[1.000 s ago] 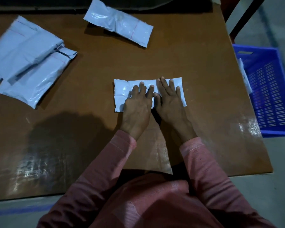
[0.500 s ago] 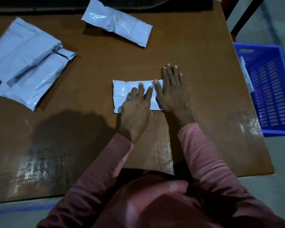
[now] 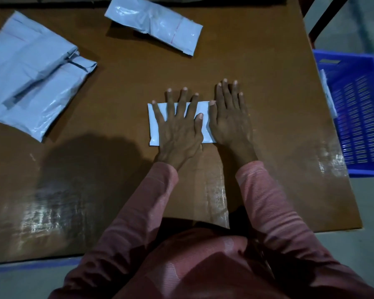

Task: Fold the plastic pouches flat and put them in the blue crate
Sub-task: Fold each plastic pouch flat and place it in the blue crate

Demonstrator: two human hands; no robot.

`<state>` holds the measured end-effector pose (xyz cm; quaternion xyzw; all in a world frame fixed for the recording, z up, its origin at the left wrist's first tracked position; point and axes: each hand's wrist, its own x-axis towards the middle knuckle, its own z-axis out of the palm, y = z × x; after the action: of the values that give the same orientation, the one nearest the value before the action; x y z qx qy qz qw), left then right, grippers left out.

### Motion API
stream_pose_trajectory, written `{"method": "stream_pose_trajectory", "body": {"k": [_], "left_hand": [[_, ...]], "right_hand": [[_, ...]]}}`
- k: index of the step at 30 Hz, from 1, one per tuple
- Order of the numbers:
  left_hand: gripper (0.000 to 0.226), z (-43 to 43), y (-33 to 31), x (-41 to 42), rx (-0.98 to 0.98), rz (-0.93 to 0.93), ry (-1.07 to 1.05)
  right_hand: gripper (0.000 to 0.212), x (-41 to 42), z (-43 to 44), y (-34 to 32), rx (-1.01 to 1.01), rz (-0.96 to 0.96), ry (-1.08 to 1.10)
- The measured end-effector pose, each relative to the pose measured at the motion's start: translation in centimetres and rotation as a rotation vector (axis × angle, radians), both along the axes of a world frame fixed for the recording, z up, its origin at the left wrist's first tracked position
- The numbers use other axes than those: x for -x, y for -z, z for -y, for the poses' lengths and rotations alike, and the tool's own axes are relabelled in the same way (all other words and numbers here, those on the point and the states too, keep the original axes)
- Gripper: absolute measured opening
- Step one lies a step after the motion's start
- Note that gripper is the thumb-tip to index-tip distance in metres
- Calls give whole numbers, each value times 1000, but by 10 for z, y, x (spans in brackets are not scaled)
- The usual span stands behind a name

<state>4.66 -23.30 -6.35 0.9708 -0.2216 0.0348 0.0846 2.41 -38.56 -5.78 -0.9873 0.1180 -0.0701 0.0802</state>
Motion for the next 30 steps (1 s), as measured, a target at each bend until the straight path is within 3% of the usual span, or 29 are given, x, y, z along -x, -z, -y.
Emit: {"method": "stream_pose_trajectory", "body": {"k": [30], "left_hand": [[57, -36, 0, -15, 140, -58, 82]], "right_hand": [[64, 2, -2, -9, -37, -13, 14]]}}
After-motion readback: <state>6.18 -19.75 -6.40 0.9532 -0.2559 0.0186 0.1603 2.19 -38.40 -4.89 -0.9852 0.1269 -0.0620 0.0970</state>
